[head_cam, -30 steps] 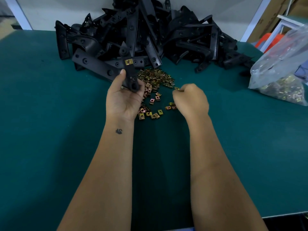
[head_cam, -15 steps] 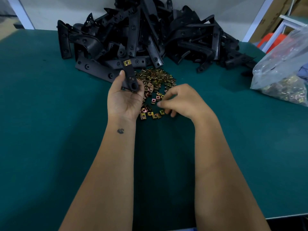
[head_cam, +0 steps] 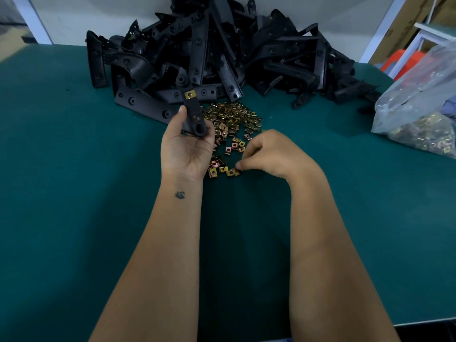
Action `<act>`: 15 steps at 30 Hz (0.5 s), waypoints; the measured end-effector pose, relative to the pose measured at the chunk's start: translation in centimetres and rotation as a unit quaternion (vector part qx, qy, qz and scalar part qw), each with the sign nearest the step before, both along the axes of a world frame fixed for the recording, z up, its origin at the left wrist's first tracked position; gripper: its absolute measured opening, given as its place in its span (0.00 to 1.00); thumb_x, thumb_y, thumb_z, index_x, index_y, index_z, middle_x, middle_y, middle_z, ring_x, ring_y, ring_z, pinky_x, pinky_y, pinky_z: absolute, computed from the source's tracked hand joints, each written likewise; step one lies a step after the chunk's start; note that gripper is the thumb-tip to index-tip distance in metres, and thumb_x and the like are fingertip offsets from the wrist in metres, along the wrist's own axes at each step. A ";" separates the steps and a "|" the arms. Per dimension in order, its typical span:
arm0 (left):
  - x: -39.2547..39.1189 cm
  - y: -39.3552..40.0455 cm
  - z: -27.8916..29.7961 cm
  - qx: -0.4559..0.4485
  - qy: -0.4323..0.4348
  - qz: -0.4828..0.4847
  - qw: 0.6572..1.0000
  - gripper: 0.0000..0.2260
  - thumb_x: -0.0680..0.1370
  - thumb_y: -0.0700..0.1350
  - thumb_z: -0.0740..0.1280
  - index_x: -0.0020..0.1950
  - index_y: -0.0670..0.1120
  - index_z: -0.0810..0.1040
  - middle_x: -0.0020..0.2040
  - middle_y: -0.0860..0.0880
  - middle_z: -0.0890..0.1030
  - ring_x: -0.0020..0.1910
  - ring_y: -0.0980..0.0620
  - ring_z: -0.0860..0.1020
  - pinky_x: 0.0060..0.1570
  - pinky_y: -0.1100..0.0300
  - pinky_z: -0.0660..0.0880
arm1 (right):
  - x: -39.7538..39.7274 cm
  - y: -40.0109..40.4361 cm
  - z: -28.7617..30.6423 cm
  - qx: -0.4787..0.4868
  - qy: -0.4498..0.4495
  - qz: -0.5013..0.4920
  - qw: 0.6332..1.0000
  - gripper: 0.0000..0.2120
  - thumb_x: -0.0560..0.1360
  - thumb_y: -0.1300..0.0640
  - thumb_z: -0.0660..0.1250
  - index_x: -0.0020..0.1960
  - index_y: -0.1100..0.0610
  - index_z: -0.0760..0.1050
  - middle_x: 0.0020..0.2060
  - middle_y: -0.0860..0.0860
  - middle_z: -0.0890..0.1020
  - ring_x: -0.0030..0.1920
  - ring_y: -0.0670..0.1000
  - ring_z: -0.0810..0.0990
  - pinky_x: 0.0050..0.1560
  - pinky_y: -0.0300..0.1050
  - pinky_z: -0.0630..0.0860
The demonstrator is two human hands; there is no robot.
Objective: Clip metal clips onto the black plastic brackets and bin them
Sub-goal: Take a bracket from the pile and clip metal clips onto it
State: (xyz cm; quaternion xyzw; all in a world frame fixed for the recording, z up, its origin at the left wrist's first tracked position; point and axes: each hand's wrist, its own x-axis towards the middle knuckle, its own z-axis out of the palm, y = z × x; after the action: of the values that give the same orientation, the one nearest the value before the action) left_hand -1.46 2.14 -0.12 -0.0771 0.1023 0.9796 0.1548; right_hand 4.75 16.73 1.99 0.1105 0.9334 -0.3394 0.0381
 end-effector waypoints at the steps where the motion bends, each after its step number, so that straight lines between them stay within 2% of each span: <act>1: 0.0 0.0 0.0 -0.001 0.000 0.000 1.000 0.03 0.79 0.37 0.67 0.46 0.40 0.75 0.34 0.44 0.81 0.36 0.50 0.76 0.38 0.59 0.78 | 0.0 0.0 0.0 -0.003 0.003 0.000 1.000 0.07 0.68 0.52 0.78 0.35 0.51 0.81 0.36 0.44 0.79 0.39 0.42 0.75 0.34 0.38 0.66; 4: 0.0 0.1 -0.1 -0.003 0.001 -0.001 1.000 0.03 0.79 0.37 0.67 0.46 0.40 0.75 0.35 0.44 0.81 0.37 0.51 0.76 0.38 0.59 0.78 | -0.3 -0.1 -0.4 0.008 0.022 -0.014 1.000 0.05 0.70 0.54 0.75 0.37 0.50 0.81 0.37 0.44 0.79 0.41 0.45 0.77 0.37 0.40 0.72; 6: 0.0 0.1 -0.2 -0.008 0.003 -0.003 1.000 0.02 0.79 0.37 0.67 0.46 0.40 0.75 0.34 0.44 0.82 0.36 0.51 0.76 0.37 0.59 0.78 | -0.5 -0.5 -0.7 0.027 0.041 -0.026 0.998 0.03 0.70 0.56 0.73 0.40 0.50 0.80 0.39 0.46 0.81 0.43 0.48 0.80 0.43 0.47 0.79; 8: -0.1 0.2 -0.2 -0.017 0.003 -0.005 1.000 0.03 0.78 0.37 0.67 0.46 0.40 0.75 0.34 0.44 0.82 0.35 0.51 0.77 0.37 0.59 0.78 | -0.6 -1.0 -1.0 0.046 0.063 -0.029 0.997 0.04 0.69 0.56 0.72 0.41 0.49 0.78 0.39 0.46 0.81 0.42 0.48 0.79 0.44 0.51 0.80; 12: -0.1 0.3 -0.3 -0.031 0.003 -0.014 0.999 0.03 0.78 0.37 0.67 0.46 0.40 0.75 0.34 0.44 0.81 0.36 0.50 0.76 0.35 0.59 0.78 | -1.0 -1.3 -1.6 0.046 0.101 -0.043 0.993 0.07 0.70 0.57 0.71 0.40 0.48 0.74 0.37 0.44 0.78 0.39 0.47 0.77 0.38 0.47 0.76; 15: -0.1 0.3 -0.2 -0.039 0.017 -0.044 0.998 0.04 0.80 0.38 0.66 0.46 0.39 0.75 0.33 0.43 0.81 0.31 0.49 0.79 0.36 0.58 0.79 | -1.3 -1.4 -1.9 -0.052 0.147 -0.081 0.985 0.07 0.71 0.59 0.70 0.39 0.50 0.74 0.34 0.44 0.77 0.35 0.42 0.75 0.34 0.39 0.71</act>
State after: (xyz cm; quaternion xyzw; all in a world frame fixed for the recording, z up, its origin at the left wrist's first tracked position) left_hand -1.54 2.44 -0.30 -0.0618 0.1463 0.9683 0.1926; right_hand 3.45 15.36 0.12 0.1327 0.8980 -0.4017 -0.1210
